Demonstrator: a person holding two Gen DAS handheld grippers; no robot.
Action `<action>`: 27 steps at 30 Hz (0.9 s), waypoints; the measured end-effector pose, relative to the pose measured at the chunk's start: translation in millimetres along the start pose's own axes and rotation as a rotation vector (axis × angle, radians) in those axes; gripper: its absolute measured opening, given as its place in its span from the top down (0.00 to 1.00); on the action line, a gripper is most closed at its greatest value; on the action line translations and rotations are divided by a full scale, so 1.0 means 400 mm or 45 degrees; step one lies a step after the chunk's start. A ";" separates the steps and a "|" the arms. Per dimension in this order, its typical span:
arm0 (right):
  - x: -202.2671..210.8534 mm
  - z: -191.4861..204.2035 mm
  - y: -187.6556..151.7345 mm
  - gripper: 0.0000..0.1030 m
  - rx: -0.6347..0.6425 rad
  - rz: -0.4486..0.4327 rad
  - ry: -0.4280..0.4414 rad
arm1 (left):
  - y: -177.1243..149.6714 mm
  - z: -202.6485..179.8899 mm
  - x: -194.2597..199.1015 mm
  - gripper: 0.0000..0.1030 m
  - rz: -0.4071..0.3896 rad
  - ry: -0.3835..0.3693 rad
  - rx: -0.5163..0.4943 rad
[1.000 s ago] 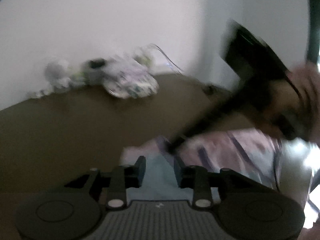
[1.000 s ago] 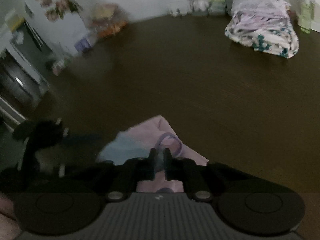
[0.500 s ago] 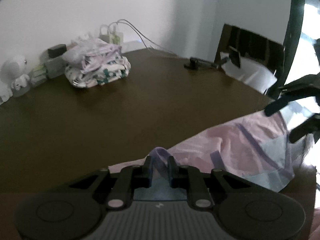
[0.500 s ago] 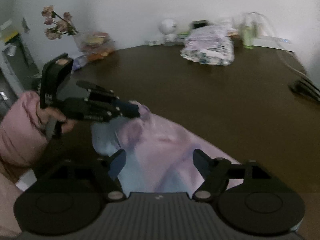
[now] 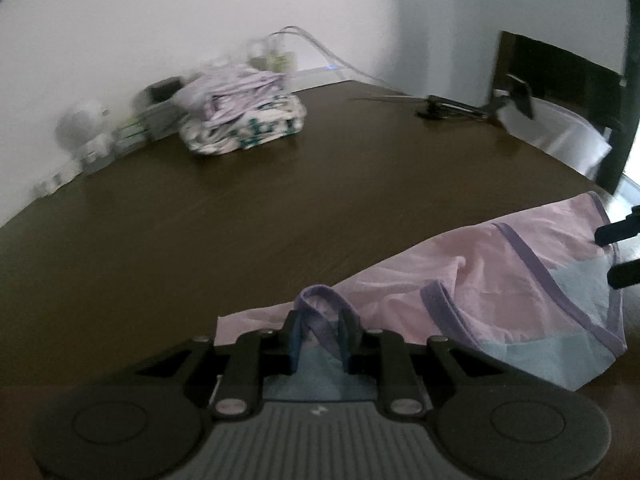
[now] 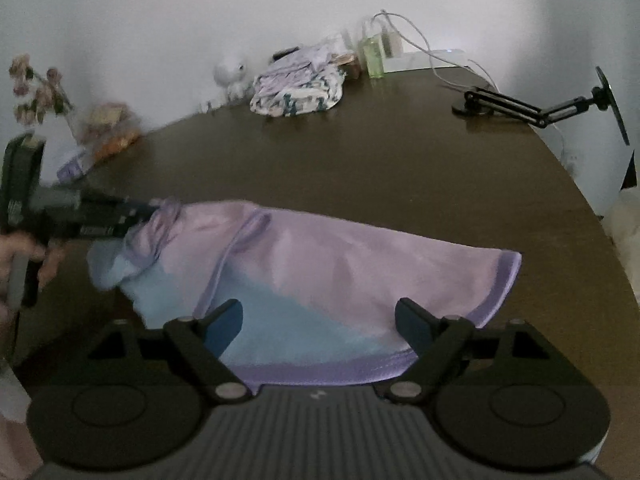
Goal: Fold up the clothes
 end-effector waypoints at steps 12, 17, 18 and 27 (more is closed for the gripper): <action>-0.097 0.049 0.106 0.17 0.116 0.026 0.117 | -0.159 0.066 0.133 0.82 -0.026 0.132 0.378; -0.070 0.087 0.117 0.12 0.096 -0.047 0.194 | -0.162 0.101 0.232 0.38 -0.198 0.047 0.569; -0.053 0.098 0.115 0.08 0.096 -0.075 0.207 | -0.156 0.110 0.260 0.25 -0.255 0.019 0.610; 0.044 0.220 0.042 0.00 0.077 -0.224 0.240 | -0.248 0.155 0.399 0.00 -0.469 -0.053 0.806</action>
Point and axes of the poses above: each gripper's, at about its wrist camera, not at the fingertips, and x roughly against the way its jaws point, z to its left, y to its top, the point moved 9 cm from there along -x, roughly the way its jaws point, and after that the axes turned 8 degrees about z, right-handed, at the moved point
